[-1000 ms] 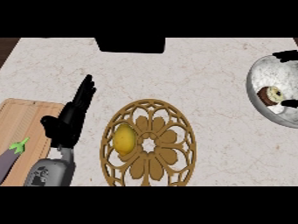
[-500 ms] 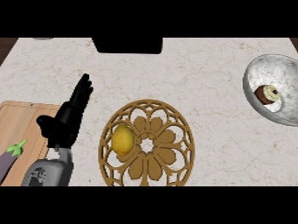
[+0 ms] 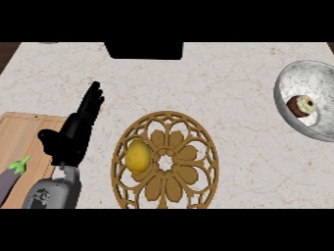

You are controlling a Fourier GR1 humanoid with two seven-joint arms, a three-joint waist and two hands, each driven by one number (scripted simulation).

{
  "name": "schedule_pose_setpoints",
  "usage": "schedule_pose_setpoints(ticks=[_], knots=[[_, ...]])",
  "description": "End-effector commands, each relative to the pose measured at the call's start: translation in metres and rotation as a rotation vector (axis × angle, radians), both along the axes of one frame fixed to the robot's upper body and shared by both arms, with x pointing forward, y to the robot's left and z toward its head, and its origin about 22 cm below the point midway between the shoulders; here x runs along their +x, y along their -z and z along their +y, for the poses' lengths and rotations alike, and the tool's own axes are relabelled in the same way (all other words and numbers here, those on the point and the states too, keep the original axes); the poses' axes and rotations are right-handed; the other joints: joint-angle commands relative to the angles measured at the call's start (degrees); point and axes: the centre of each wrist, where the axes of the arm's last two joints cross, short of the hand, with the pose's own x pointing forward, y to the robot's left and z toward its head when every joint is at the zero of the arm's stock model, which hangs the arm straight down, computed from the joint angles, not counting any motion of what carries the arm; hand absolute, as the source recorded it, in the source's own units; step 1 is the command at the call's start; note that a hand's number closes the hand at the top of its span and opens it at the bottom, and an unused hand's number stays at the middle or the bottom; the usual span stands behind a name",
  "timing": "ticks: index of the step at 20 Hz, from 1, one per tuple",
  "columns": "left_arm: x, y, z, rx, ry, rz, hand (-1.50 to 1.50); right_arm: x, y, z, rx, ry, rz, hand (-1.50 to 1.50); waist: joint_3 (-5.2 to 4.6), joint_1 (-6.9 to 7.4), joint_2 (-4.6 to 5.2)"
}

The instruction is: Pick the cupcake from the placemat and place it in the bowl

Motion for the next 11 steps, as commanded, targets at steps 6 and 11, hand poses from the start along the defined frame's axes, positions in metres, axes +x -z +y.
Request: schedule_pose_setpoints(ticks=[6,11], knots=[[0.002,-0.001,-0.002,0.008,0.004,-0.014,0.0,-0.025,0.007,-0.022,0.142,-0.213,0.013,-1.5,0.18,0.12,0.28],[0.002,0.005,0.012,0.016,-0.006,-0.004,0.0,-0.036,0.013,-0.028,0.136,-0.215,-0.002,-1.5,0.23,-0.1,0.37]])
